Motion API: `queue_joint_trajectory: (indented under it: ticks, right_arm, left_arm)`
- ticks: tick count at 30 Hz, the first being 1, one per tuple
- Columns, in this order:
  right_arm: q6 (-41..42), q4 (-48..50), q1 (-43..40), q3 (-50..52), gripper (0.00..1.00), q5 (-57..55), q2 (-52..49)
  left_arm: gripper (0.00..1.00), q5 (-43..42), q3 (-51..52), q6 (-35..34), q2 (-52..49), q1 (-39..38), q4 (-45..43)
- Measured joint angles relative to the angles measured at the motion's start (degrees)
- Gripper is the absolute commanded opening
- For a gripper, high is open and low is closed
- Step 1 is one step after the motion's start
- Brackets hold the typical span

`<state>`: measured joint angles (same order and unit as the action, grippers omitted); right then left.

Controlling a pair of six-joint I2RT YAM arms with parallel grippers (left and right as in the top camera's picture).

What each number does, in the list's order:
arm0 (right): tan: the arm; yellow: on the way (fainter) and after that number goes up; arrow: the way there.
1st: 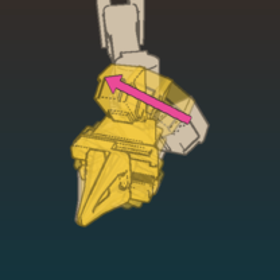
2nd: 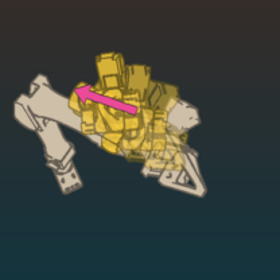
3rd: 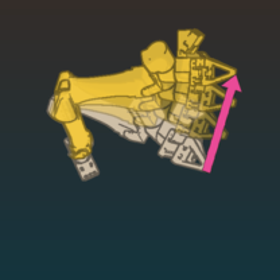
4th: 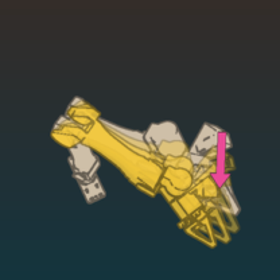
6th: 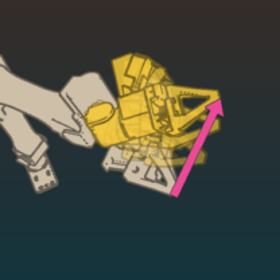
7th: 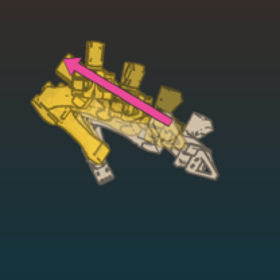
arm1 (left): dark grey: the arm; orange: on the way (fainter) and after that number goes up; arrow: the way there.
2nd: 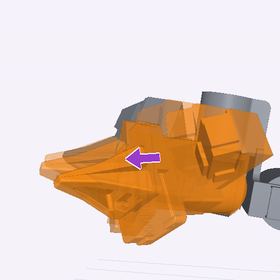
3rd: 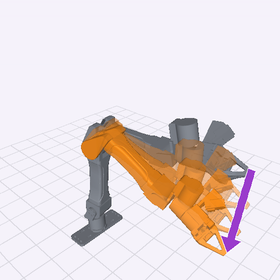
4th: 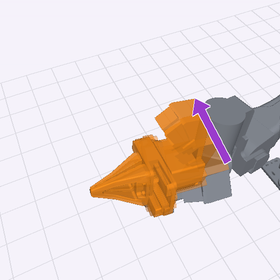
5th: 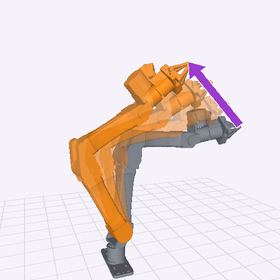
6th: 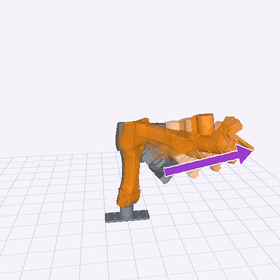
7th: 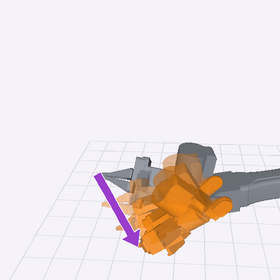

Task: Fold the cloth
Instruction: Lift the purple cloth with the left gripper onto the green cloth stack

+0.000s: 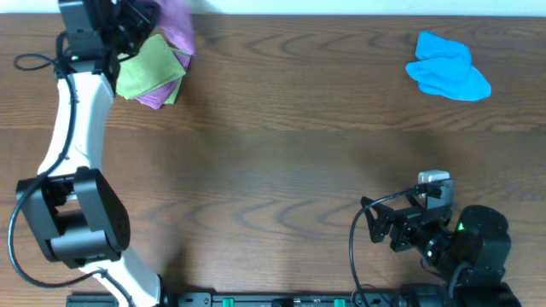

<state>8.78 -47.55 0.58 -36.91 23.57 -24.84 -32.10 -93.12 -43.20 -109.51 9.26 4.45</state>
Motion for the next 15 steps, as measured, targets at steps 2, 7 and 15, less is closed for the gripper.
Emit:
queue_joint_trajectory:
  ticks: [2,7,15]
  right_arm:
    - [0.0,0.0,0.0,0.0,0.99,0.0,0.0]
    - [0.0,0.0,0.0,0.0,0.99,0.0,0.0]
    - [0.0,0.0,0.0,0.0,0.99,0.0,0.0]
  left_arm:
    - [0.06,0.2,-0.9,0.0,-1.7,0.7,-0.2]
    - [0.05,0.0,-3.5,0.0,-7.0,1.4,-0.3]
    - [0.05,-0.3,-5.7,0.5,-11.1,1.4,0.7]
